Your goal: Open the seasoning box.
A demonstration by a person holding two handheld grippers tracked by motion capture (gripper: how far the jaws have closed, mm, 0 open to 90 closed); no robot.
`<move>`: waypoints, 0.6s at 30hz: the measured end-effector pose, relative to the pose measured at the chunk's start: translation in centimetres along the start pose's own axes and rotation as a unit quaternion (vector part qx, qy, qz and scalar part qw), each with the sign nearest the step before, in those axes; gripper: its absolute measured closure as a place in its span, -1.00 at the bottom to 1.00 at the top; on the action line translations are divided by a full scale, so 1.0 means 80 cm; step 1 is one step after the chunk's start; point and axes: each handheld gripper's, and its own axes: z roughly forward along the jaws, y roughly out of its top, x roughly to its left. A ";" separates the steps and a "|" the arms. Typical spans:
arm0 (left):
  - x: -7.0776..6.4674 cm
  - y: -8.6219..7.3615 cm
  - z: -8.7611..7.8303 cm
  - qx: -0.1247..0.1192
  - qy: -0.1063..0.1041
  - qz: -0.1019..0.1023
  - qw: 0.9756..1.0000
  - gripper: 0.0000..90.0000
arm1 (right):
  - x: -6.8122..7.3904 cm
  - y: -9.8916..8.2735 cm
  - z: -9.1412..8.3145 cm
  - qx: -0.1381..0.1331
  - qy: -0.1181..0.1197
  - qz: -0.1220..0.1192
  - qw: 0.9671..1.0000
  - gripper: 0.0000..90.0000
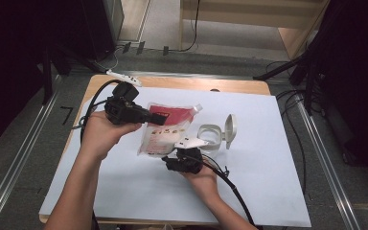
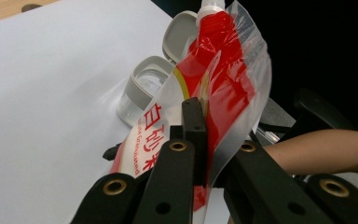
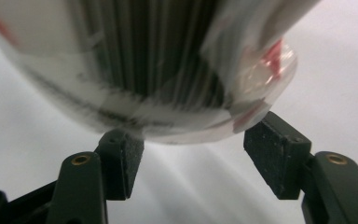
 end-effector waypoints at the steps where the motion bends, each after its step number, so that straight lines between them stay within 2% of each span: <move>1: 0.000 0.000 0.000 0.000 -0.004 0.000 1.000 1.00 | 0.000 -0.001 0.003 -0.008 -0.005 0.006 1.000 -0.13; 5: 0.001 0.000 0.000 -0.004 -0.007 -0.005 1.000 1.00 | 0.001 -0.001 0.005 -0.018 -0.015 0.013 1.000 -0.10; 6: 0.004 -0.001 -0.002 -0.010 -0.015 -0.019 1.000 1.00 | 0.002 -0.001 0.005 -0.026 -0.019 0.017 0.999 -0.08; 10: 0.004 -0.001 -0.005 -0.017 -0.023 -0.028 0.999 1.00 | 0.000 -0.002 0.008 -0.033 -0.026 0.022 0.999 -0.08; 14: 0.005 -0.001 -0.006 -0.018 -0.023 -0.038 0.999 1.00 | -0.002 -0.003 0.012 -0.044 -0.033 0.025 0.998 -0.12; 15: 0.008 -0.002 -0.004 -0.016 -0.016 -0.036 0.999 1.00 | -0.001 -0.005 0.014 -0.046 -0.032 0.028 0.998 -0.10; 17: 0.010 -0.003 -0.002 -0.012 -0.015 -0.035 0.999 1.00 | 0.000 -0.005 0.015 -0.048 -0.028 0.028 0.998 -0.08; 18: 0.012 -0.003 -0.001 -0.009 -0.012 -0.036 0.999 1.00 | 0.004 -0.005 0.013 -0.049 -0.019 0.026 0.998 0.00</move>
